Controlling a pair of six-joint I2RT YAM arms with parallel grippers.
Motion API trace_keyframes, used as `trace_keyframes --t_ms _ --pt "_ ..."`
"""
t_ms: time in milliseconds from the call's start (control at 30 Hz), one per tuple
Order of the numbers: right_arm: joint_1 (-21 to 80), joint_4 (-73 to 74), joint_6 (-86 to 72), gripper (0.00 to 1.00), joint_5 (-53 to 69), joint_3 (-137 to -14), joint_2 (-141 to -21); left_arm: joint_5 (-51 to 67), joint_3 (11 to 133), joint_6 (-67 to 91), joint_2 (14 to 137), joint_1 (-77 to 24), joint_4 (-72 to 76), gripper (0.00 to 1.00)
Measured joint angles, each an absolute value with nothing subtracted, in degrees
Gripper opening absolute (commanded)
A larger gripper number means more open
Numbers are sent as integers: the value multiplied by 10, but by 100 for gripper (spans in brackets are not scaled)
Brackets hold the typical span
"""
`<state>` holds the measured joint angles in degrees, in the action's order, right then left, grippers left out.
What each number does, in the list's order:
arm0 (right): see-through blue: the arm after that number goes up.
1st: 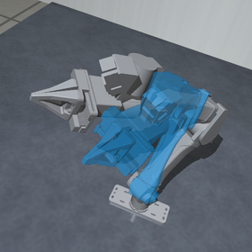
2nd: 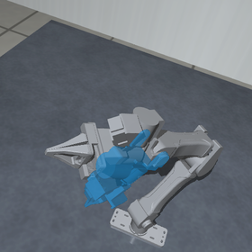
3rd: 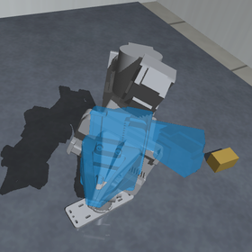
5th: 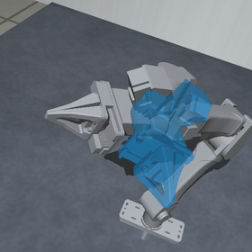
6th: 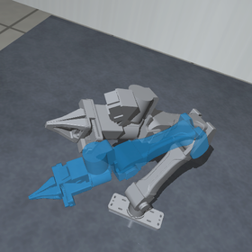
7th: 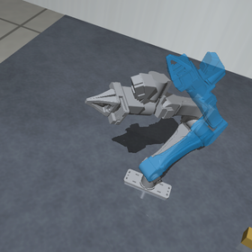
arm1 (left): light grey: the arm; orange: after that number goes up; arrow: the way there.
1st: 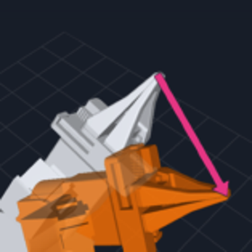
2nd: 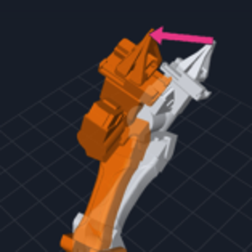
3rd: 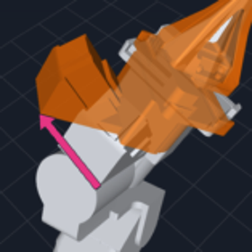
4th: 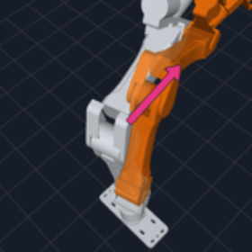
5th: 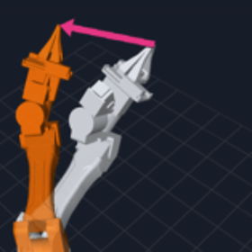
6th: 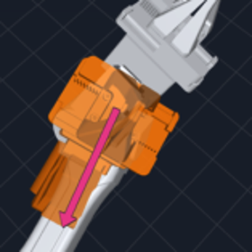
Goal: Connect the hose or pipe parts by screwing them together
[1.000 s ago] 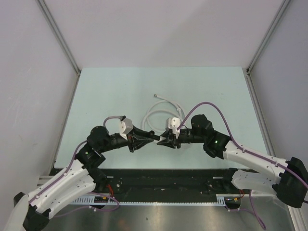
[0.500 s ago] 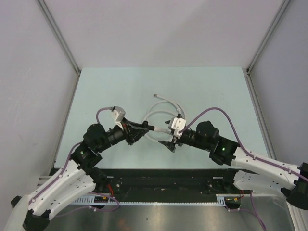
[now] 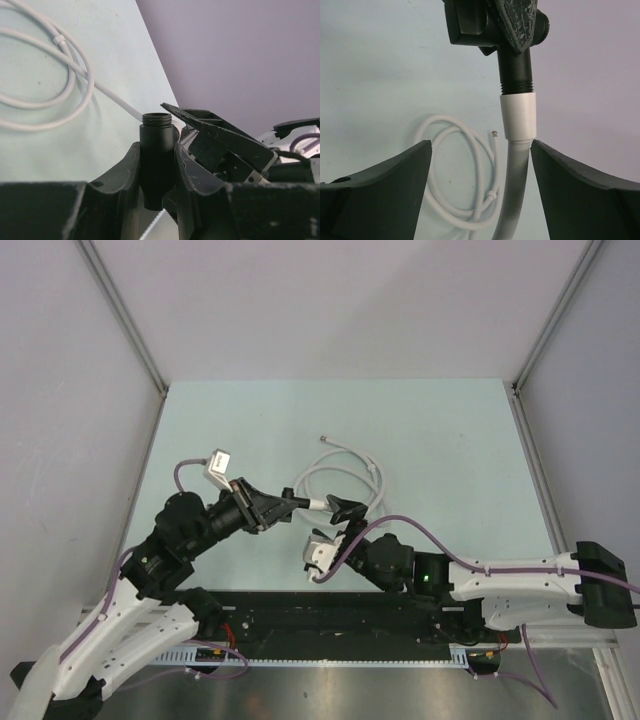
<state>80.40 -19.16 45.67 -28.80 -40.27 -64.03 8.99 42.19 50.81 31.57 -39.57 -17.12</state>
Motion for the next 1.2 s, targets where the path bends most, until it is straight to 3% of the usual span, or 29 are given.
trace_keyframes --t_ms 533,633,733,767,833,967,1200 --pt "821 -288 562 73 -349 -403 -683 77 444 600 330 -396 -251 0" --pt "821 -288 566 63 -337 -403 -693 80 444 611 334 -396 -252 0" --pt "821 -283 567 36 -325 -403 -703 89 444 627 340 -396 -254 0" --pt "821 -285 569 18 -327 -403 -706 92 444 630 341 -396 -259 0" --pt "817 -284 566 0 -327 -404 -708 97 444 636 343 -394 -277 0" --pt "796 -243 518 0 -292 -415 -704 98 444 628 356 -390 -284 0" --pt "664 -126 337 0 -49 -429 -640 132 389 524 371 -385 -144 0"
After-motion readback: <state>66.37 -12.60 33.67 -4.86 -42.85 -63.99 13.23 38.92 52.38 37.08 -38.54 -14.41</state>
